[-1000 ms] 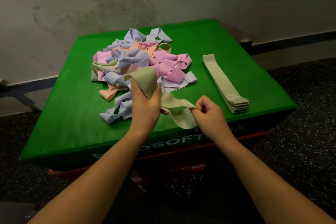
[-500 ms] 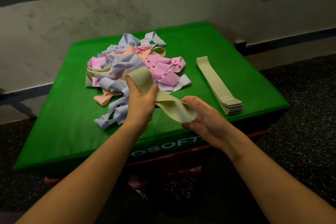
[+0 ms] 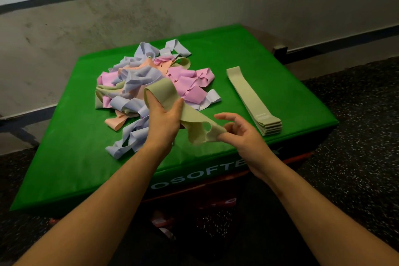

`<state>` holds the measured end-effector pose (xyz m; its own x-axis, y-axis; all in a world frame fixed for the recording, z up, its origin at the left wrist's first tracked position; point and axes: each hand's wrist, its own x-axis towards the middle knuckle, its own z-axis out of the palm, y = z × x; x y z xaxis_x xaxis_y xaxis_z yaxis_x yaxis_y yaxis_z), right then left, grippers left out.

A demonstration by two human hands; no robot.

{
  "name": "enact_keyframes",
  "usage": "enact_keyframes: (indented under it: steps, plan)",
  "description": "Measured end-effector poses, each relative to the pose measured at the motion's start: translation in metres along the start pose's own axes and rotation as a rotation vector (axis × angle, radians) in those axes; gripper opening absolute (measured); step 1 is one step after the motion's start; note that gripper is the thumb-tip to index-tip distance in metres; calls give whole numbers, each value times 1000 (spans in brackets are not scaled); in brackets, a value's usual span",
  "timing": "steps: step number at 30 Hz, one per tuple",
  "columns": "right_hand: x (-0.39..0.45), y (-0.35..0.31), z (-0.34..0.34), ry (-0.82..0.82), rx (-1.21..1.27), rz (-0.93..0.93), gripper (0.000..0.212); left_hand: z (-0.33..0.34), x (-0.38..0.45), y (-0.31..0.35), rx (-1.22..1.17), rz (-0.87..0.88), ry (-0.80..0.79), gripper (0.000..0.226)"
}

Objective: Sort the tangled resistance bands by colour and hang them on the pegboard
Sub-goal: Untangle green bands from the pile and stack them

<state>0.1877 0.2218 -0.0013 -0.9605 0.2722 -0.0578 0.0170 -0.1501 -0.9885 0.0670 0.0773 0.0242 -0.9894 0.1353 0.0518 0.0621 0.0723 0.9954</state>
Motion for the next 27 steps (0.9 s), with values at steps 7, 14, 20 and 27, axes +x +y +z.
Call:
enact_keyframes:
  steps: [7,14,20,27]
  plan:
    - [4,-6,-22,-42,-166,11,38,18,21,5,-145,-105,-16,45]
    - [8,-14,-47,-191,-542,-140,55,48,49,15,-159,-183,-82,47]
    - [25,-17,-68,-13,-707,-369,31,84,64,19,-102,-222,-140,40]
    - [38,-23,-120,80,-915,-694,22,133,102,16,-209,-340,-218,44]
